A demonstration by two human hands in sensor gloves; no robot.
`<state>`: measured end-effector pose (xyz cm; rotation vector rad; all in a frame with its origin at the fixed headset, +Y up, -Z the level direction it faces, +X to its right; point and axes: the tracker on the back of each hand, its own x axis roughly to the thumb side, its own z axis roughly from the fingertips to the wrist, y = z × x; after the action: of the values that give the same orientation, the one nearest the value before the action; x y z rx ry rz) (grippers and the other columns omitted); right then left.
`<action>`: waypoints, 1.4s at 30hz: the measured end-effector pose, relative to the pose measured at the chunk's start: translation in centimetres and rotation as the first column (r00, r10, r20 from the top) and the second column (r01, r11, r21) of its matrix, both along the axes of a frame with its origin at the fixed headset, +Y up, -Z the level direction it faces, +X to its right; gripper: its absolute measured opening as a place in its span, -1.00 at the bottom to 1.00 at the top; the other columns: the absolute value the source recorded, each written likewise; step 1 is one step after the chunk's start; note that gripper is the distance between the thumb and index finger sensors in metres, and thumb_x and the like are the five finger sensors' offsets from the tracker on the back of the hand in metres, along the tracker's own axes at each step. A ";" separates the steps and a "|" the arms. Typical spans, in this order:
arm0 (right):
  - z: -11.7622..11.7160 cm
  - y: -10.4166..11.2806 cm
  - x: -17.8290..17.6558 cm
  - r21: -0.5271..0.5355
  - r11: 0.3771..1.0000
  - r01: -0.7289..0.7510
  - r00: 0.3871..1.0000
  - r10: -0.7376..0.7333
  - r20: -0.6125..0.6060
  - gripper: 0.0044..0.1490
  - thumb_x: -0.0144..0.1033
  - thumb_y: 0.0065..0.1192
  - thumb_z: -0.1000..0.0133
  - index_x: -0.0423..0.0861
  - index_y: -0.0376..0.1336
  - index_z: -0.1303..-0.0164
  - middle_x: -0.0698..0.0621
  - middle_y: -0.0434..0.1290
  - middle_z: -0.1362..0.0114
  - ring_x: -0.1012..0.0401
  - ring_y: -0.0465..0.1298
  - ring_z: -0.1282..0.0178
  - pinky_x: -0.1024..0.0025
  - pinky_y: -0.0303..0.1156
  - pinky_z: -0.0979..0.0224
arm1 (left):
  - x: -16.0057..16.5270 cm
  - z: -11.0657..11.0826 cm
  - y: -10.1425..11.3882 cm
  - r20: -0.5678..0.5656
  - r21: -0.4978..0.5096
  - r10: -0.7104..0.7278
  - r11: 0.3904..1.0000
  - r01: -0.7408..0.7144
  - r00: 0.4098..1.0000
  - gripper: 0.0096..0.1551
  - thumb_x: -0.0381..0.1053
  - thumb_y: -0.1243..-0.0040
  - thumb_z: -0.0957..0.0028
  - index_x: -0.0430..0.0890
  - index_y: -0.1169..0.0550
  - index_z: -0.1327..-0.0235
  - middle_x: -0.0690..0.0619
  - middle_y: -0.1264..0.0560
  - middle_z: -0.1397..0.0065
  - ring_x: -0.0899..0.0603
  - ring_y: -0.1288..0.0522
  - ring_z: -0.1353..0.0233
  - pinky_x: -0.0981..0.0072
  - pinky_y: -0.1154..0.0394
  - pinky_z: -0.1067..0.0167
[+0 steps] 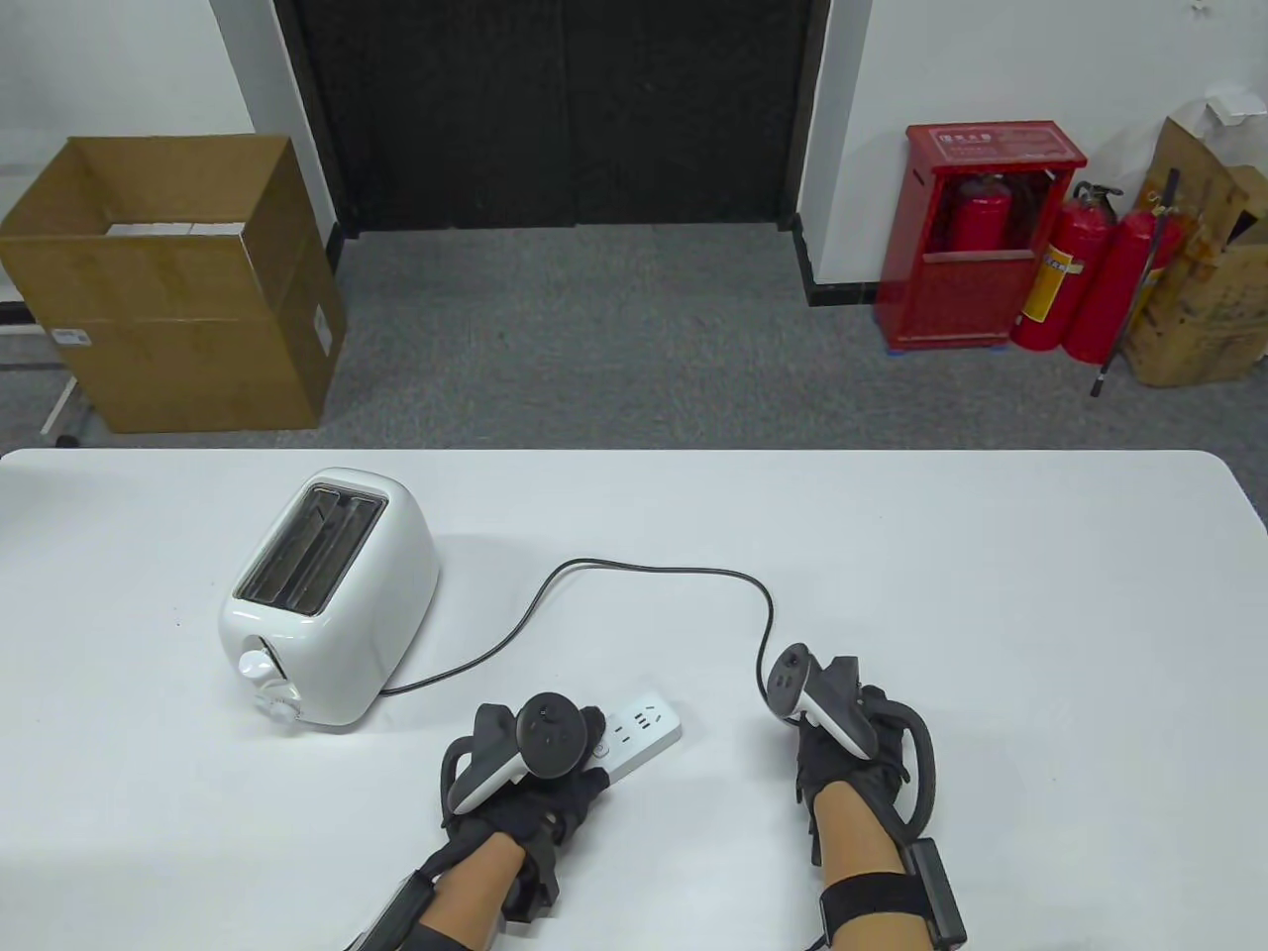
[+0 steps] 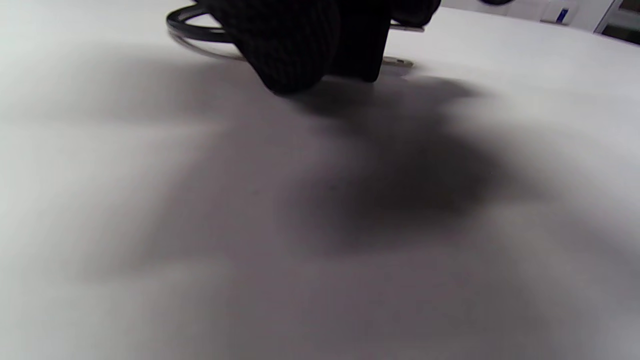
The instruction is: Plug the toaster into the power strip
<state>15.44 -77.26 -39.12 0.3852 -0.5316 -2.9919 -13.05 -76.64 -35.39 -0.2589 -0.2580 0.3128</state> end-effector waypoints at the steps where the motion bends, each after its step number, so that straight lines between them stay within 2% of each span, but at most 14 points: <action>1: -0.1 -0.1 -0.2 0.015 1.000 -0.009 1.000 0.009 -0.002 -0.23 -0.36 0.31 -0.05 0.10 0.13 -0.51 -0.13 0.27 -0.59 -0.21 0.18 -0.52 -0.28 0.12 -0.47 | 0.0 0.0 0.0 0.000 0.000 0.000 1.000 0.000 1.000 -0.19 0.15 -0.17 -0.02 0.03 -0.21 -0.54 -0.06 -0.32 -0.60 -0.26 -0.41 -0.46 -0.18 -0.39 -0.37; 6: -0.3 -0.2 -0.7 0.023 0.998 -0.056 0.998 0.057 -0.028 -0.22 -0.37 0.30 -0.06 0.18 0.11 -0.50 -0.13 0.31 -0.52 -0.23 0.29 -0.40 -0.24 0.24 -0.40 | 0.0 0.0 0.0 -0.001 -0.001 0.002 1.000 -0.002 1.000 -0.19 0.15 -0.17 -0.02 0.03 -0.21 -0.54 -0.06 -0.32 -0.60 -0.26 -0.41 -0.46 -0.18 -0.39 -0.37; 12: -0.3 0.0 -1.1 0.043 0.997 -0.069 0.997 0.071 -0.033 -0.39 -0.37 0.27 -0.05 -0.07 0.26 -0.35 -0.13 0.42 -0.35 -0.23 0.42 -0.23 -0.19 0.36 -0.24 | 0.0 0.0 -0.1 -0.003 0.000 0.003 1.000 -0.003 1.000 -0.19 0.15 -0.17 -0.02 0.03 -0.20 -0.55 -0.06 -0.31 -0.61 -0.25 -0.41 -0.46 -0.18 -0.39 -0.37; 15: -0.4 0.5 -1.3 0.031 0.995 -0.099 0.994 0.100 -0.034 -0.43 -0.35 0.29 -0.03 -0.02 0.30 -0.28 -0.07 0.41 -0.34 -0.20 0.45 -0.26 -0.16 0.41 -0.24 | 0.0 0.0 -0.1 -0.003 -0.003 0.005 1.000 -0.005 1.000 -0.19 0.15 -0.17 -0.02 0.03 -0.20 -0.55 -0.06 -0.31 -0.61 -0.25 -0.41 -0.46 -0.18 -0.38 -0.37; 21: -0.3 2.5 -2.2 0.104 0.995 0.000 0.999 0.004 -0.044 -0.45 -0.18 0.39 0.05 -0.06 0.32 -0.12 -0.04 0.50 -0.14 -0.11 0.61 -0.06 -0.05 0.58 -0.04 | -0.1 0.0 -0.1 0.001 -0.004 0.011 1.000 -0.011 1.000 -0.19 0.16 -0.17 -0.02 0.04 -0.20 -0.54 -0.06 -0.31 -0.60 -0.25 -0.40 -0.46 -0.18 -0.38 -0.38; 24: -0.3 3.4 -2.7 0.125 0.986 0.114 0.993 -0.110 -0.042 -0.43 -0.18 0.36 0.03 0.00 0.29 -0.19 -0.07 0.50 -0.14 -0.10 0.64 0.00 -0.01 0.60 0.02 | -0.1 0.1 -0.1 0.000 -0.004 0.012 1.000 -0.012 1.000 -0.19 0.16 -0.16 -0.02 0.04 -0.19 -0.55 -0.06 -0.30 -0.61 -0.25 -0.39 -0.47 -0.18 -0.37 -0.38; 25: -0.3 3.6 -3.0 0.125 0.971 0.203 0.979 -0.200 -0.034 -0.33 -0.22 0.34 0.02 0.15 0.24 -0.35 -0.09 0.49 -0.15 -0.12 0.62 0.00 -0.03 0.59 0.01 | -0.1 0.0 -0.1 0.001 -0.004 0.007 1.000 -0.007 1.000 -0.18 0.16 -0.16 -0.02 0.04 -0.19 -0.55 -0.06 -0.30 -0.61 -0.25 -0.40 -0.46 -0.18 -0.38 -0.38; 26: -0.3 3.6 -3.3 0.088 0.954 0.285 0.958 -0.284 -0.029 -0.32 -0.24 0.32 0.00 0.19 0.22 -0.38 -0.09 0.47 -0.18 -0.14 0.61 -0.03 -0.05 0.57 -0.02 | -0.1 0.0 -0.1 0.003 -0.011 0.004 1.000 -0.004 1.000 -0.18 0.16 -0.16 -0.02 0.04 -0.19 -0.55 -0.06 -0.30 -0.61 -0.25 -0.40 -0.46 -0.18 -0.37 -0.38; 28: -0.3 3.8 -3.8 0.072 0.905 0.418 0.908 -0.417 -0.039 -0.43 -0.27 0.29 -0.01 0.14 0.28 -0.28 -0.09 0.44 -0.23 -0.16 0.57 -0.10 -0.08 0.54 -0.07 | -0.1 0.1 -0.1 0.003 -0.002 0.007 1.000 -0.007 1.000 -0.18 0.16 -0.16 -0.02 0.04 -0.19 -0.55 -0.06 -0.30 -0.61 -0.25 -0.40 -0.46 -0.18 -0.37 -0.38; 30: -0.3 4.3 -4.6 0.112 0.856 0.504 0.863 -0.497 -0.087 -0.46 -0.29 0.30 0.00 0.09 0.30 -0.22 -0.09 0.45 -0.23 -0.18 0.57 -0.13 -0.13 0.53 -0.10 | -0.1 0.1 -0.1 0.005 -0.005 0.003 1.000 -0.003 1.000 -0.18 0.16 -0.16 -0.02 0.04 -0.19 -0.55 -0.06 -0.30 -0.61 -0.25 -0.40 -0.46 -0.17 -0.37 -0.38; 32: -0.2 4.8 -5.3 0.158 0.829 0.536 0.844 -0.520 -0.132 -0.46 -0.27 0.36 0.03 0.05 0.32 -0.20 -0.07 0.51 -0.20 -0.17 0.57 -0.17 -0.17 0.50 -0.15 | -0.2 0.0 -0.1 0.004 -0.007 0.008 1.000 -0.008 1.000 -0.18 0.16 -0.16 -0.02 0.04 -0.19 -0.55 -0.06 -0.30 -0.61 -0.24 -0.39 -0.47 -0.17 -0.37 -0.38; 36: -0.1 5.9 -7.5 0.235 0.776 0.585 0.808 -0.535 -0.246 -0.46 -0.19 0.42 0.08 -0.02 0.35 -0.12 -0.04 0.60 -0.10 -0.12 0.61 -0.06 -0.04 0.54 -0.02 | -0.2 0.0 -0.1 0.006 -0.007 0.009 1.000 -0.009 1.000 -0.18 0.16 -0.16 -0.01 0.04 -0.19 -0.54 -0.05 -0.30 -0.60 -0.24 -0.39 -0.47 -0.17 -0.37 -0.38; 39: 0.0 5.9 -8.9 0.278 0.706 0.651 0.758 -0.592 -0.273 -0.45 -0.19 0.43 0.10 -0.07 0.34 -0.08 -0.04 0.60 -0.08 -0.11 0.63 0.04 0.02 0.55 0.06 | -0.2 0.0 -0.1 0.006 -0.005 0.008 1.000 -0.008 1.000 -0.18 0.17 -0.17 -0.01 0.05 -0.19 -0.54 -0.05 -0.31 -0.60 -0.24 -0.40 -0.45 -0.17 -0.37 -0.38; 42: -0.1 5.2 -10.0 0.266 0.648 0.714 0.700 -0.656 -0.281 -0.43 -0.23 0.42 0.11 -0.11 0.29 -0.08 -0.07 0.56 -0.09 -0.10 0.63 0.12 0.07 0.57 0.13 | -0.3 0.0 -0.1 0.006 -0.003 0.006 1.000 -0.006 1.000 -0.18 0.18 -0.17 0.00 0.07 -0.20 -0.54 -0.03 -0.31 -0.60 -0.23 -0.40 -0.45 -0.15 -0.38 -0.38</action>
<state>5.45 -72.09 -39.18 -0.0937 -0.1026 -3.8391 -13.33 -76.77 -35.42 -0.2625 -0.2640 0.3189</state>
